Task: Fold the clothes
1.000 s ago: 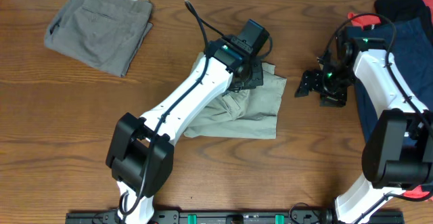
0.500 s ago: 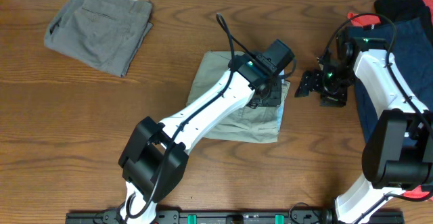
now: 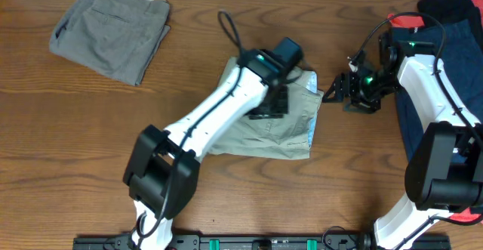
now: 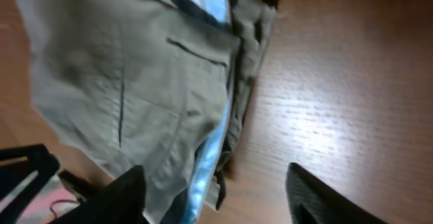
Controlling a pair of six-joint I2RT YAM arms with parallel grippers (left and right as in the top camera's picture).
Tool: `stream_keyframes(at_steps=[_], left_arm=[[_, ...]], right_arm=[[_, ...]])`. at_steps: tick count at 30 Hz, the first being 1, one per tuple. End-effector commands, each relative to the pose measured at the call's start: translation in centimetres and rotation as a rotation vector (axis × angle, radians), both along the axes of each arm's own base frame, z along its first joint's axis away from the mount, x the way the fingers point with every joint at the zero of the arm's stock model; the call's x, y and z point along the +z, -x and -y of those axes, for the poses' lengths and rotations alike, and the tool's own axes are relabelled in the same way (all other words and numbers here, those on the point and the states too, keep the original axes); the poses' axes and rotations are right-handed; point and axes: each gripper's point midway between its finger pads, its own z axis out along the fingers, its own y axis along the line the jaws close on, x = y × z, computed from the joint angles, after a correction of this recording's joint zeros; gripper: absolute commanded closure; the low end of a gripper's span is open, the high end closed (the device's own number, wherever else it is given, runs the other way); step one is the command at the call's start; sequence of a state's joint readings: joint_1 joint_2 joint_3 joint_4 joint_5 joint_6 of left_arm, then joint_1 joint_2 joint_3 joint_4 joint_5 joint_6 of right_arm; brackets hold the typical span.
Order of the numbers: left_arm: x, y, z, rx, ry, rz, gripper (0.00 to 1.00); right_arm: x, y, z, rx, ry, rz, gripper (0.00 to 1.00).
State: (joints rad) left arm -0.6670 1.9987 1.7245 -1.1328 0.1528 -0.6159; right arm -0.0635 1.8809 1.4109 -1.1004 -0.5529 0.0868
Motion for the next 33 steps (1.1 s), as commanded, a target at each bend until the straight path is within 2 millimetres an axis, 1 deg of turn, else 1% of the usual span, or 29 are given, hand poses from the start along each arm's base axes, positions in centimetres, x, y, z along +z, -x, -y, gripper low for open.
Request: stream_keyframes(at_steps=[1, 3, 6, 8, 9, 11, 13, 14, 16, 19, 23, 26, 30, 33], left_arm=[[0.4, 0.6, -1.0, -0.012, -0.013, -0.015, 0.72], [0.0, 1.2, -0.1, -0.045, 0.015, -0.028, 0.73], [-0.8, 2.0, 1.5, -0.08, 0.06, -0.035, 0.73], [-1.3, 2.4, 1.8, -0.094, 0.063, -0.038, 0.73], [-1.5, 2.7, 2.0, -0.099, 0.065, -0.043, 0.77], [-1.8, 3.0, 2.5, -0.104, 0.094, -0.054, 0.86], [-2.1, 3.0, 3.6, -0.136, 0.158, -0.057, 0.91], [-2.3, 3.0, 4.4, -0.162, 0.202, -0.052, 0.93], [-2.7, 2.8, 4.8, -0.159, 0.225, -0.043, 0.94], [-3.6, 3.0, 4.7, -0.139, 0.225, -0.05, 0.94], [-4.3, 3.2, 4.5, -0.137, 0.221, -0.054, 0.94], [-4.5, 3.0, 4.7, -0.139, 0.23, -0.042, 0.94], [-4.9, 2.8, 5.5, -0.155, 0.254, -0.012, 0.94], [-5.5, 3.8, 6.4, -0.178, 0.283, -0.023, 0.94]], right_arm=[[1.4, -1.6, -1.1, 0.022, -0.057, 0.084, 0.44], [1.5, -2.6, -1.6, 0.006, -0.06, 0.116, 0.49], [1.8, -4.2, -2.6, -0.014, -0.066, 0.17, 0.68], [2.0, -5.2, -4.0, -0.011, -0.074, 0.208, 0.79], [2.0, -5.5, -4.6, -0.004, -0.078, 0.222, 0.81], [2.1, -6.1, -6.1, 0.017, -0.086, 0.249, 0.82], [1.9, -6.6, -7.8, 0.039, -0.091, 0.277, 0.82], [1.4, -6.9, -8.3, 0.022, -0.069, 0.274, 0.84], [0.6, -7.5, -8.3, -0.041, -0.034, 0.252, 0.87], [0.0, -8.7, -8.8, -0.09, -0.064, 0.249, 0.87], [-1.5, -9.8, -8.8, -0.123, -0.104, 0.232, 0.88], [-3.2, -10.2, -8.8, -0.123, -0.115, 0.215, 0.88], [-6.1, -10.3, -8.9, -0.123, -0.109, 0.177, 0.88], [-8.4, -10.0, -8.3, -0.137, -0.078, 0.133, 0.89]])
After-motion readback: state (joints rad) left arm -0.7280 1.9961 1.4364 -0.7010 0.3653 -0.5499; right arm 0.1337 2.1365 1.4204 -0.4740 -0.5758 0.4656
